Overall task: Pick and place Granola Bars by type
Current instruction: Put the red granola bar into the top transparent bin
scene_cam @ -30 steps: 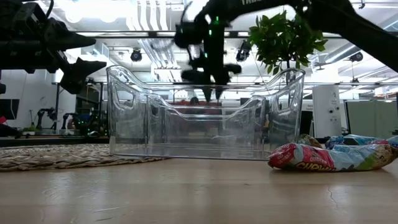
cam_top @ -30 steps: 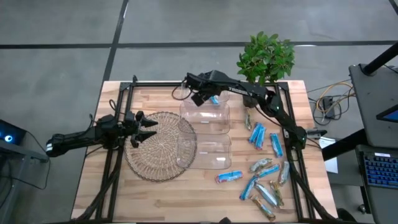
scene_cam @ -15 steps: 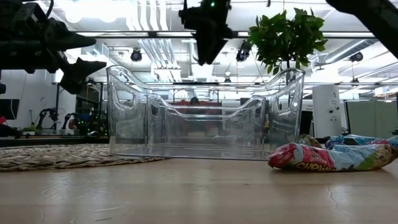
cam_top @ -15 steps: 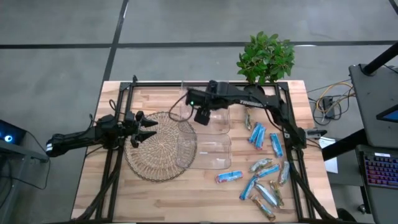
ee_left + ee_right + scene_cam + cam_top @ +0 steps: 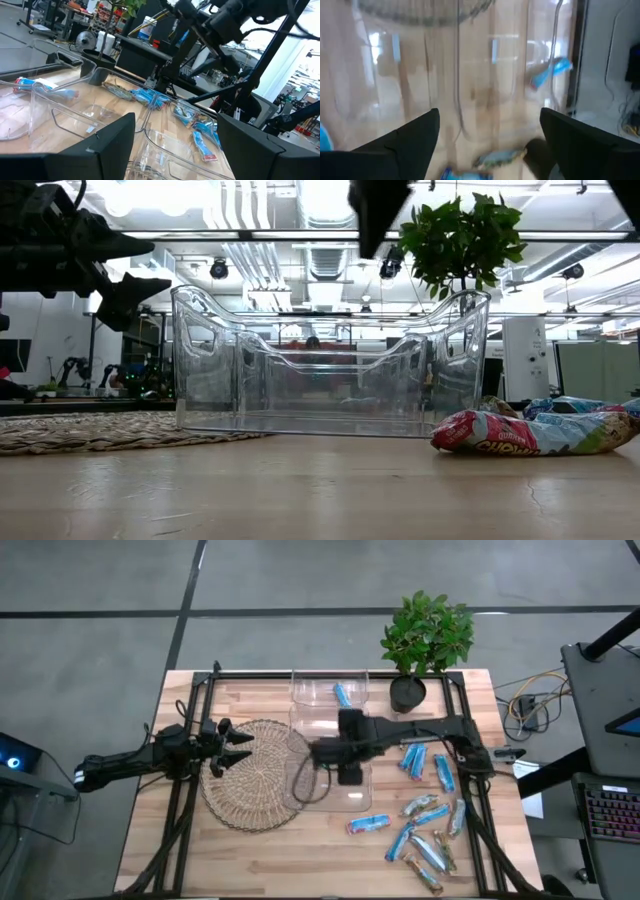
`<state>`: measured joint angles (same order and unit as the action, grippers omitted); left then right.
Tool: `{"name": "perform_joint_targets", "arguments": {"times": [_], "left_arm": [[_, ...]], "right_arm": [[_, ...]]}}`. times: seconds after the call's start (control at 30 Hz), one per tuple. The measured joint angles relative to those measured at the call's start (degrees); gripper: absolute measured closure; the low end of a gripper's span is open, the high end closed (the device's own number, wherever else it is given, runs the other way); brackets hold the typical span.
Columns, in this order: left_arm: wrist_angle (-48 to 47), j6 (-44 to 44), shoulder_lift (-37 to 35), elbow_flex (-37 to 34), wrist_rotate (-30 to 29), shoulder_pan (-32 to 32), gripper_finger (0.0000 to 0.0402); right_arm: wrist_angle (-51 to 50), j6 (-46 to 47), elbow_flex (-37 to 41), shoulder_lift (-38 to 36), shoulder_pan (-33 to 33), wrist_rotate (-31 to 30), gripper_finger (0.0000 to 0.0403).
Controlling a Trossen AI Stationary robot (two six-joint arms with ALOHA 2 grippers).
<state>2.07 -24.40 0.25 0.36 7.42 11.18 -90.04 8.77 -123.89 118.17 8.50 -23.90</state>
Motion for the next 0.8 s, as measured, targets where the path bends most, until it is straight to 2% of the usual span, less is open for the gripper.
{"name": "perform_joint_targets", "arguments": {"times": [0.17,0.4,0.6,0.8], "left_arm": [[0.0,0.0,0.0,0.0,-0.02,0.0,0.014],[0.02,0.0,0.02,0.0,-0.02,0.0,0.014],[0.0,0.0,0.07,0.01,-0.02,0.0,0.014],[0.0,0.0,0.1,0.0,-0.02,0.01,0.014]], "right_arm": [[0.44,5.01,12.95,-6.43,4.72,0.17,0.0051],[2.46,14.16,30.77,-17.07,12.13,2.01,0.0049],[14.97,18.64,41.83,-23.89,20.06,12.24,0.0049],[27.51,21.65,49.62,-25.89,26.37,14.06,0.0051]]}}
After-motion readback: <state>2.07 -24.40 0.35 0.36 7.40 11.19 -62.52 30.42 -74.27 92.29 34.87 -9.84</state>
